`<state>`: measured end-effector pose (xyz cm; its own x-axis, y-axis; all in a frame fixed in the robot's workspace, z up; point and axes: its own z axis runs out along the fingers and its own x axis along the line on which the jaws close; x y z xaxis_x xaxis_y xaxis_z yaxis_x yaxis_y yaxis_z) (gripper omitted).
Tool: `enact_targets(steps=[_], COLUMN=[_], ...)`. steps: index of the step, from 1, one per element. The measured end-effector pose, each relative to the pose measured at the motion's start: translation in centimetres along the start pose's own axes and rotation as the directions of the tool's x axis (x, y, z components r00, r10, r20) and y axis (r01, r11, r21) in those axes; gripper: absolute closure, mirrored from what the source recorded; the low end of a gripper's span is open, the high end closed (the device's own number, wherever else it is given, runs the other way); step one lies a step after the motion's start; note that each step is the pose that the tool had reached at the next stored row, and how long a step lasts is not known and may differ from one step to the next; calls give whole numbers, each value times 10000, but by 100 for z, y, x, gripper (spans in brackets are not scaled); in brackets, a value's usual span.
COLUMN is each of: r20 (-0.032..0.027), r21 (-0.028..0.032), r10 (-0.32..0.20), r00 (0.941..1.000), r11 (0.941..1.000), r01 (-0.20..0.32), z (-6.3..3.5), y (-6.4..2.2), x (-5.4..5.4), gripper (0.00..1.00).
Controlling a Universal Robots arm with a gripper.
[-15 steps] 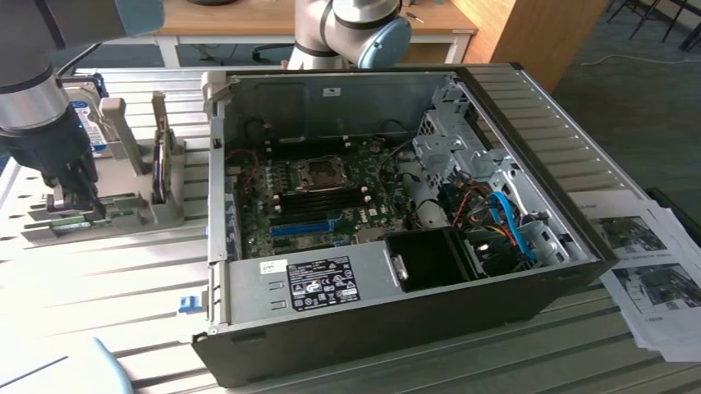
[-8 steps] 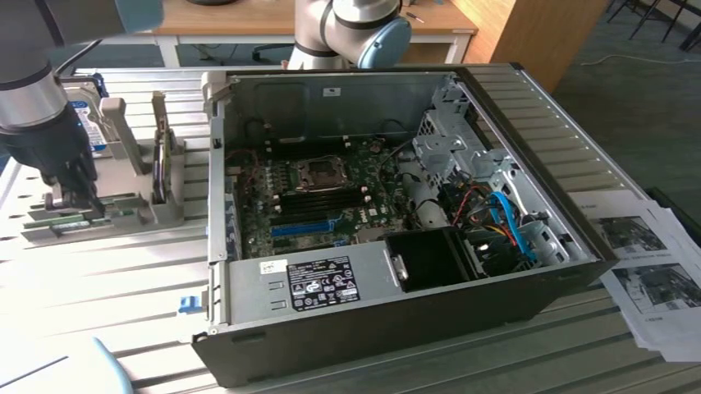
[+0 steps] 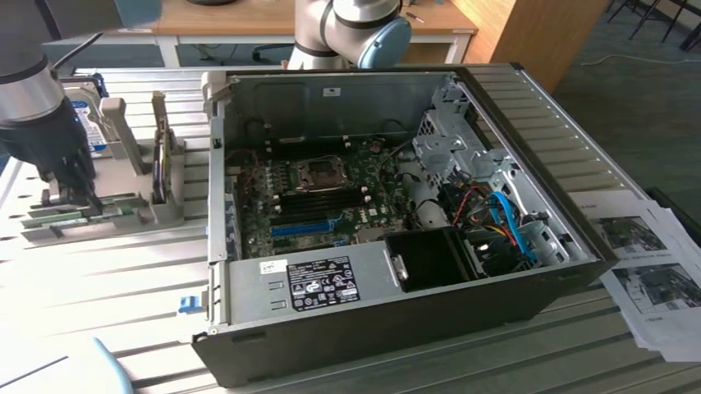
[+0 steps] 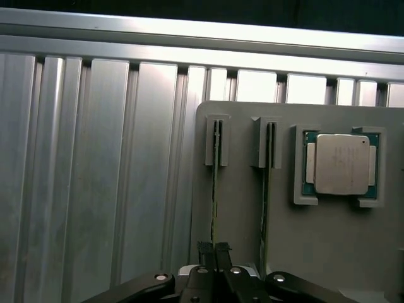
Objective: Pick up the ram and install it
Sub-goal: 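Pick up the ram and move it above insertion slot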
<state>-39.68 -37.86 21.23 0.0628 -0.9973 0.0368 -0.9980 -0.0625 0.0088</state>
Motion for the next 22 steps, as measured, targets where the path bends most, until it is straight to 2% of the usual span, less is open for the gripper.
enact_targets(steps=[3,6,22], r20=[-1,0,0], r21=[-1,-1,-3], r10=[3,29,85], r00=[10000,10000,10000], r11=[10000,10000,10000], r01=[-3,-29,-85], z=[-31,-173,-344], y=[0,2,3], x=[1,7,13], gripper=[89,89,89])
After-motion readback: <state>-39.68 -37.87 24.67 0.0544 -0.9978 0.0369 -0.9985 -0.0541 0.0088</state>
